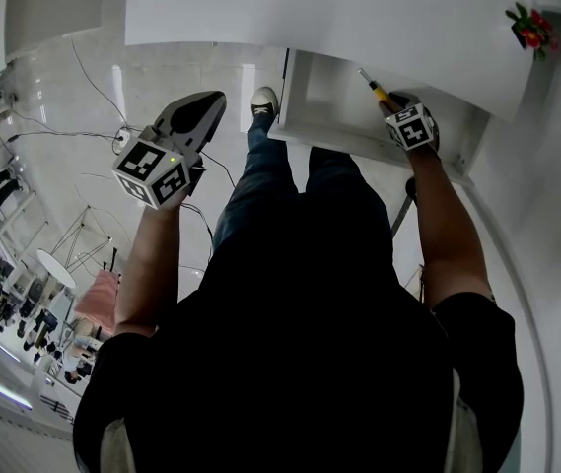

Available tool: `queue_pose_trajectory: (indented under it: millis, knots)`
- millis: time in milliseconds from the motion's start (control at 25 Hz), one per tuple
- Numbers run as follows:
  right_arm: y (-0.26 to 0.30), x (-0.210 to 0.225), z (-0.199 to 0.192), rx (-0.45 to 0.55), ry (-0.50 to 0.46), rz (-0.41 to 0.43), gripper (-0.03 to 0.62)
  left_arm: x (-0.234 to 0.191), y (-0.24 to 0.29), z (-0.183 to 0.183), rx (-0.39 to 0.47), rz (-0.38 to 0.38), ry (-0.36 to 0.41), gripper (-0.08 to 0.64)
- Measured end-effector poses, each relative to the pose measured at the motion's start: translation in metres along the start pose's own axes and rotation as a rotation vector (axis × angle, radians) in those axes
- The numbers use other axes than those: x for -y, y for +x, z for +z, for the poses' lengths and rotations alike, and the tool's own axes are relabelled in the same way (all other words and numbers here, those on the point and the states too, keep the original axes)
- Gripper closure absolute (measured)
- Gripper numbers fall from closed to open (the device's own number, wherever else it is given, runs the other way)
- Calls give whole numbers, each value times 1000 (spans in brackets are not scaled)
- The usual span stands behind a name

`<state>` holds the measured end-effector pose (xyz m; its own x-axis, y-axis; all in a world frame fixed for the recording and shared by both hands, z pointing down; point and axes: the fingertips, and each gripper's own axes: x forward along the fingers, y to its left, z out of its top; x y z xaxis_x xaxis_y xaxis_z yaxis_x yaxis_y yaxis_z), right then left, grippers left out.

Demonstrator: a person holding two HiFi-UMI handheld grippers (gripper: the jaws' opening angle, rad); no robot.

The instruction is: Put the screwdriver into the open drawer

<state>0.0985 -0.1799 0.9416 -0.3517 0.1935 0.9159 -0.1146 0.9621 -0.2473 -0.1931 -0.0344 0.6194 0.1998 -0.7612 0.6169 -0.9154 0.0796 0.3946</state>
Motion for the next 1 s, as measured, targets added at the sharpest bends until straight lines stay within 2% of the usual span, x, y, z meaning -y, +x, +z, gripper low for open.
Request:
queue_pose_trajectory:
  millis: [440, 640, 1000]
  knots:
    - [-37, -8, 17, 65, 1, -38, 454, 12, -12, 17, 35, -20, 32, 543]
    - [-56, -11, 30, 137, -13, -70, 454, 21, -25, 29, 59, -37, 59, 543]
    - [-113, -26, 64, 209, 16, -116, 454, 42, -41, 58, 100, -78, 124, 543]
